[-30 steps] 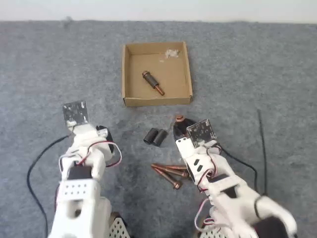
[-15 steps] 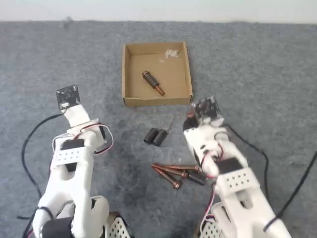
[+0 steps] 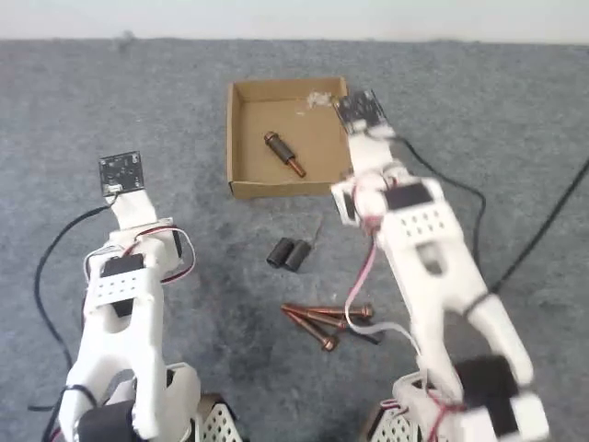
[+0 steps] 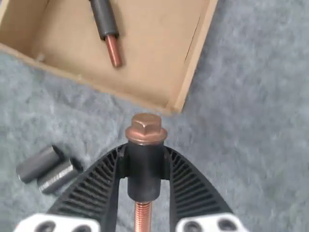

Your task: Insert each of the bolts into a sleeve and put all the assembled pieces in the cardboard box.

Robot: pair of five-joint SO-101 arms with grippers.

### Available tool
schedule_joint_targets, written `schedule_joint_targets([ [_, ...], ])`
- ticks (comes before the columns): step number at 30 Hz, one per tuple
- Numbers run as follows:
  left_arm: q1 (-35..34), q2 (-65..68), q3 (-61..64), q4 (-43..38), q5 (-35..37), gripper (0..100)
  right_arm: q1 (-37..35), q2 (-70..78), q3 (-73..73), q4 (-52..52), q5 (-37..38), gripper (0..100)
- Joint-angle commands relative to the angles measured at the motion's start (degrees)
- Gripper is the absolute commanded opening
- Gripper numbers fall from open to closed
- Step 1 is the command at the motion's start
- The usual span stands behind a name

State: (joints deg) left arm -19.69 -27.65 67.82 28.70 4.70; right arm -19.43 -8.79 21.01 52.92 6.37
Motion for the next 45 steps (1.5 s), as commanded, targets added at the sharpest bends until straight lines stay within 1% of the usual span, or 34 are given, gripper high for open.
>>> schedule_joint_targets([
  [1,-0.4,0.0,-2.7,-1.1,-0.2,7,0.3,7.1,-18.8,4.9,0.5,0.9],
  [3,-0.3,0.0,-2.6,-1.1,-0.1,8,0.2,13.0,-27.2,7.6,0.5,0.9],
  [10,1.2,0.0,-2.3,-0.9,-0.4,8,0.2,33.6,-56.4,16.1,0.6,0.9],
  [17,1.2,0.0,-2.3,-0.9,-0.4,8,-0.2,53.1,-80.1,19.0,0.7,0.9],
  [21,1.2,0.0,-2.3,-1.0,-0.4,8,-1.5,61.8,-90.0,19.4,0.7,0.9],
  [26,1.2,0.0,-2.3,-1.1,-0.4,8,-3.6,69.3,-98.1,21.5,0.7,1.9],
  [30,1.2,0.0,-2.3,-1.1,-0.4,8,-4.3,72.9,-101.5,21.8,0.6,13.6],
  [31,1.2,0.0,-2.3,-1.1,-0.4,8,-4.4,73.4,-101.8,22.4,0.6,15.1],
  [33,1.2,0.0,-2.3,-1.1,-0.4,8,-4.5,73.6,-101.9,23.3,0.6,13.3],
  [38,1.2,0.0,-2.3,-1.1,-0.4,8,-4.4,70.9,-101.9,24.6,0.6,3.0],
  [40,1.2,0.0,-2.3,-1.1,-0.4,8,-3.9,68.7,-101.9,28.1,0.6,0.5],
  [45,1.2,0.0,-2.3,-1.1,-0.4,8,-3.7,62.9,-101.9,40.4,0.6,0.7],
])
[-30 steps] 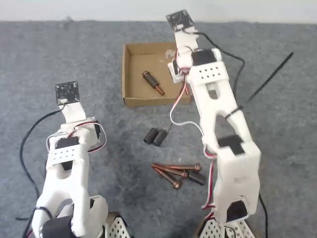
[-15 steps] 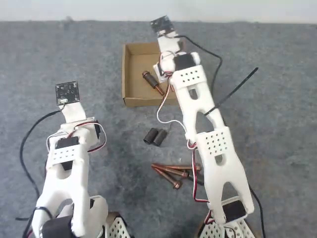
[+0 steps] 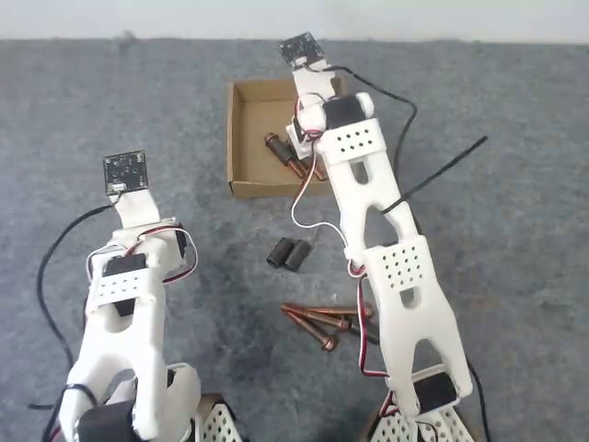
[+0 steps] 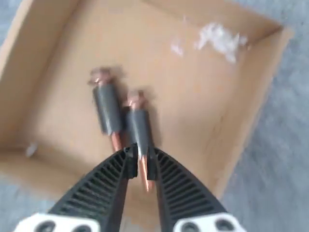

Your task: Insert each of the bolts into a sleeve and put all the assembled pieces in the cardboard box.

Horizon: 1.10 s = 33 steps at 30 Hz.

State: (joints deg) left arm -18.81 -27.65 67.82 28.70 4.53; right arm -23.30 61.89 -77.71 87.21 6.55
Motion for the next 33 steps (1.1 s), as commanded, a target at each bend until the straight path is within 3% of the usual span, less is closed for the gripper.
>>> schedule_joint_targets([
  [1,0.4,0.0,-2.3,-1.1,-0.2,8,0.0,-8.6,-3.2,9.0,0.4,0.7],
  [4,0.4,0.0,-2.3,-1.1,-0.2,8,-0.7,-9.6,-2.7,16.0,0.4,0.7],
  [16,0.4,0.0,-2.3,-1.1,-0.2,8,-2.9,-10.1,-4.0,15.6,1.3,0.9],
  [20,0.4,0.0,-2.3,-1.1,-0.2,8,-3.3,-10.8,-3.5,16.0,17.4,5.6],
  [26,0.4,0.0,-2.3,-1.1,-0.2,8,-4.2,-12.5,6.2,15.7,34.5,18.8],
  [33,0.4,0.0,-2.3,-1.1,-0.2,8,-5.8,-12.3,11.6,14.3,43.9,18.6],
])
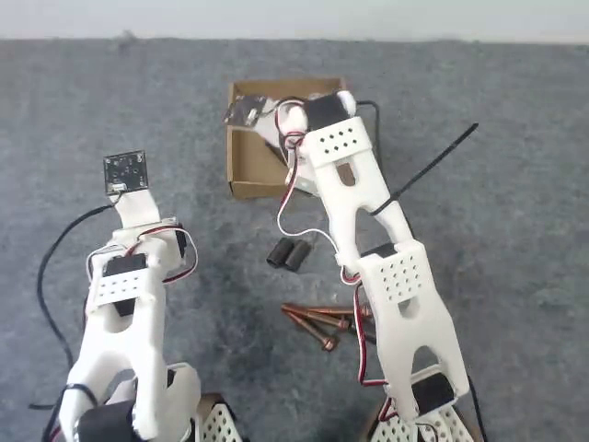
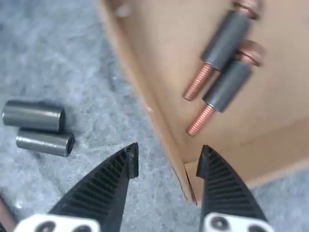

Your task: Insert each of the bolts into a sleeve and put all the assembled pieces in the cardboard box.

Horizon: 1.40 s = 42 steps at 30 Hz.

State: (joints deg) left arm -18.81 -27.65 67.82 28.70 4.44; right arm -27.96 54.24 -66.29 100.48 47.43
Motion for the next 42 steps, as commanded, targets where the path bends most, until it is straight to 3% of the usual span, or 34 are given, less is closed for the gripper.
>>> schedule_joint_targets([
  [1,0.4,0.0,-2.3,-1.1,-0.1,8,-1.4,-4.6,0.6,0.5,3.3,18.6],
  [11,0.4,0.0,-2.3,-1.1,-0.1,8,-1.1,2.8,3.7,-8.9,3.4,17.0],
  [17,0.4,0.1,-2.4,-1.1,-0.1,8,-1.0,3.0,3.7,-9.8,2.0,0.8],
  [30,0.4,0.1,-2.4,-1.1,-0.1,8,-1.8,2.9,3.7,2.1,5.0,0.7],
  [42,0.4,0.1,-2.4,-1.1,-0.1,8,-2.8,-2.9,9.6,2.3,-1.7,0.7],
])
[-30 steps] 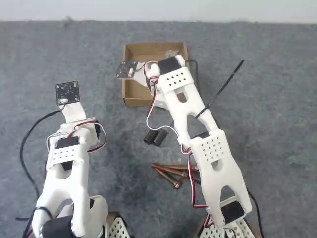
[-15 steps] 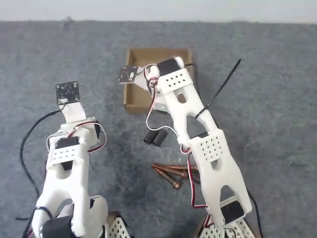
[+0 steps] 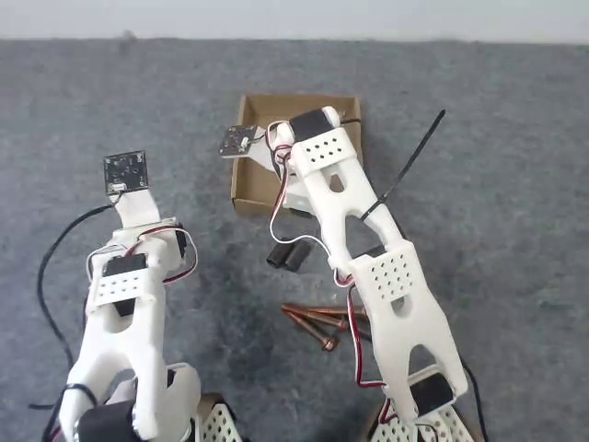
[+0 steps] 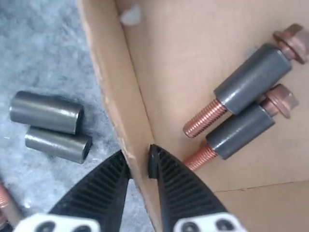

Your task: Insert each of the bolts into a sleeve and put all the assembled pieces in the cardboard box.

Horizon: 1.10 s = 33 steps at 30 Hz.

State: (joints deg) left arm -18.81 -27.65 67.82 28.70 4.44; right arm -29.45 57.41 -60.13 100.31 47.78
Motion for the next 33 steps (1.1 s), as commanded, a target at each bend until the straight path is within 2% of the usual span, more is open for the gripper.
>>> schedule_joint_targets([
  [1,0.4,0.1,-2.4,-1.1,-0.1,8,-1.5,-7.2,5.8,2.3,-2.0,0.7],
  [8,0.4,0.1,-2.4,-1.1,-0.1,8,-2.3,-15.7,22.3,-4.6,-3.6,0.7],
  [13,0.4,0.1,-2.4,-1.1,-0.1,8,-3.6,-26.2,39.6,-12.8,-3.4,0.7],
  [22,0.4,0.1,-2.4,-1.1,-0.1,8,-7.4,-51.6,76.4,-30.5,2.5,0.7],
  [27,0.4,0.1,-2.3,-1.1,-0.1,8,-7.2,-56.0,84.7,-32.3,8.7,0.7],
  [33,0.4,0.1,-2.3,-1.0,-0.1,8,-4.9,-56.0,86.0,-32.9,13.5,0.7],
])
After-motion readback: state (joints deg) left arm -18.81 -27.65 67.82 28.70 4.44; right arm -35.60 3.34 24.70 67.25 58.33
